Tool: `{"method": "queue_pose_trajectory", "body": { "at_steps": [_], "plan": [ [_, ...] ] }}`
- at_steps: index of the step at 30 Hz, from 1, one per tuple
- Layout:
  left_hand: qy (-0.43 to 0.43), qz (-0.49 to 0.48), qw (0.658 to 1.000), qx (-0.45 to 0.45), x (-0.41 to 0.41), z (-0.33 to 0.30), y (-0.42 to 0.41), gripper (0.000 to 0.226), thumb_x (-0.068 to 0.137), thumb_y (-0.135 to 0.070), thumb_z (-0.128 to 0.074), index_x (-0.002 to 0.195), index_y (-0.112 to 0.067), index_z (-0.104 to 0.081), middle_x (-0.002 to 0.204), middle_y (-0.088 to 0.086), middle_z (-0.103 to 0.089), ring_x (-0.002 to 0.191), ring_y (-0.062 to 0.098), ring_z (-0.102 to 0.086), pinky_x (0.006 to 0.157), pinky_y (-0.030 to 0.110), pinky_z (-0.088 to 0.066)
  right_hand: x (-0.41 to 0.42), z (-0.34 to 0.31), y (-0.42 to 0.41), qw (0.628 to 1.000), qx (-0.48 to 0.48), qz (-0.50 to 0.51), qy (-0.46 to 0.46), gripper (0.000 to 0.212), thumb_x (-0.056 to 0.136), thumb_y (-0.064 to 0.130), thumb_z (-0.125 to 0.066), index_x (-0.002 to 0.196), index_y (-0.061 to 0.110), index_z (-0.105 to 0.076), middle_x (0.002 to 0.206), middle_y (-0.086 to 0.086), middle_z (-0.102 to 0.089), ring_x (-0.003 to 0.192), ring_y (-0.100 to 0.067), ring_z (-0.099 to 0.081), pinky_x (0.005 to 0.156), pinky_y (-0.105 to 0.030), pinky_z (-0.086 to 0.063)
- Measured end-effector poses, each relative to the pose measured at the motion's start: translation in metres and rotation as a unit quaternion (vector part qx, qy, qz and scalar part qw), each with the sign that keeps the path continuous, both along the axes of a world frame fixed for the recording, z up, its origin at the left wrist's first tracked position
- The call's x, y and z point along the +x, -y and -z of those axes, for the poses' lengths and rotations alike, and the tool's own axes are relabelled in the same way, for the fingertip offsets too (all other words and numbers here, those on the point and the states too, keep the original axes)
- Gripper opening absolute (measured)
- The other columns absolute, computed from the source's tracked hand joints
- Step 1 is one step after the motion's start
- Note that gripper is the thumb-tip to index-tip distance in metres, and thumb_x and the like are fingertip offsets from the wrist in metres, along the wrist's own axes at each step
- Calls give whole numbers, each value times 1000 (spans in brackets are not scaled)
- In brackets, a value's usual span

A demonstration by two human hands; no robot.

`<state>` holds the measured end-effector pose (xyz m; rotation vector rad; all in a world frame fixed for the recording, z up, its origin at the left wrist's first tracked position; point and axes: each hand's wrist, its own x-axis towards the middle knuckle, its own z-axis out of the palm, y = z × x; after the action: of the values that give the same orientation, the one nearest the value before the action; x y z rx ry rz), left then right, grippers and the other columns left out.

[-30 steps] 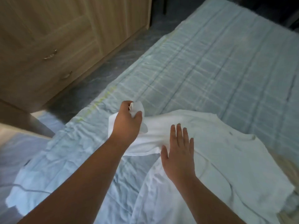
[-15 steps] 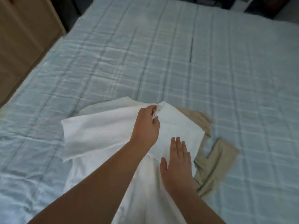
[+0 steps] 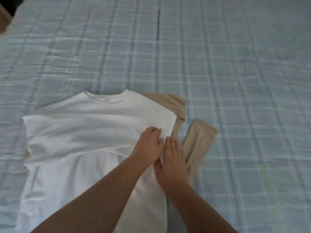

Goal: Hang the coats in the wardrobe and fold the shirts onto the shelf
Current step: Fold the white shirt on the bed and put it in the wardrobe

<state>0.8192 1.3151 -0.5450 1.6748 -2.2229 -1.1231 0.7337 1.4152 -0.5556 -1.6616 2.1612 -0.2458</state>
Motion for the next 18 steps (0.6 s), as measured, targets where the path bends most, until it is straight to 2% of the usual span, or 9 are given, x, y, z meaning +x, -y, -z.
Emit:
{"method": "queue_pose_trajectory", "body": {
  "at_steps": [2, 4, 7, 10, 14, 18],
  "plan": [
    [-26, -15, 999, 15, 2, -3, -4, 36, 99, -22, -47, 131, -13, -61, 139, 4, -54, 130, 18, -48, 111, 19, -28, -1, -1, 0, 1000, 2, -2, 7, 75, 90, 38, -37, 157, 11, -15, 164, -9, -17, 152, -23, -9, 123, -45, -15],
    [-43, -23, 998, 37, 8, -7, -10, 35, 100, -19, -44, 131, -17, -61, 135, -2, -59, 127, 13, -51, 103, 12, -28, 2, -5, 1, 1000, -3, -12, 2, 78, 89, 37, -39, 157, 14, -11, 165, -7, -12, 153, -21, -5, 123, -45, -15],
    [-61, -25, 996, 64, 25, -15, -21, 44, 96, -9, -41, 134, -24, -56, 132, -7, -61, 122, 8, -55, 100, 14, -35, 11, -11, -1, 1000, -9, -25, 9, 79, 87, 37, -40, 158, 17, -13, 165, -4, -10, 153, -22, -5, 123, -45, -11],
    [-57, -41, 996, 60, 53, -26, -37, 43, 96, -7, -41, 133, -24, -56, 131, -9, -59, 120, 7, -55, 98, 14, -35, 27, -19, -14, 999, -31, -32, 10, 77, 86, 35, -41, 157, 16, -19, 165, -3, -12, 153, -22, -6, 123, -40, -7],
    [-58, -74, 994, 58, 107, -35, -72, 39, 97, -13, -42, 129, -32, -55, 126, -18, -54, 112, 2, -56, 96, 15, -39, 60, -23, -47, 997, -50, -53, 23, 74, 87, 31, -43, 156, 16, -20, 165, -5, -14, 152, -24, -8, 123, -44, -12],
    [-76, -143, 986, 44, 182, -29, -120, 42, 93, -5, -46, 119, -35, -59, 120, -18, -58, 103, 1, -58, 98, 24, -45, 90, -12, -96, 996, -25, -81, -4, 73, 88, 28, -47, 156, 15, -21, 164, -6, -14, 152, -25, -7, 121, -49, -18]
  ]
}}
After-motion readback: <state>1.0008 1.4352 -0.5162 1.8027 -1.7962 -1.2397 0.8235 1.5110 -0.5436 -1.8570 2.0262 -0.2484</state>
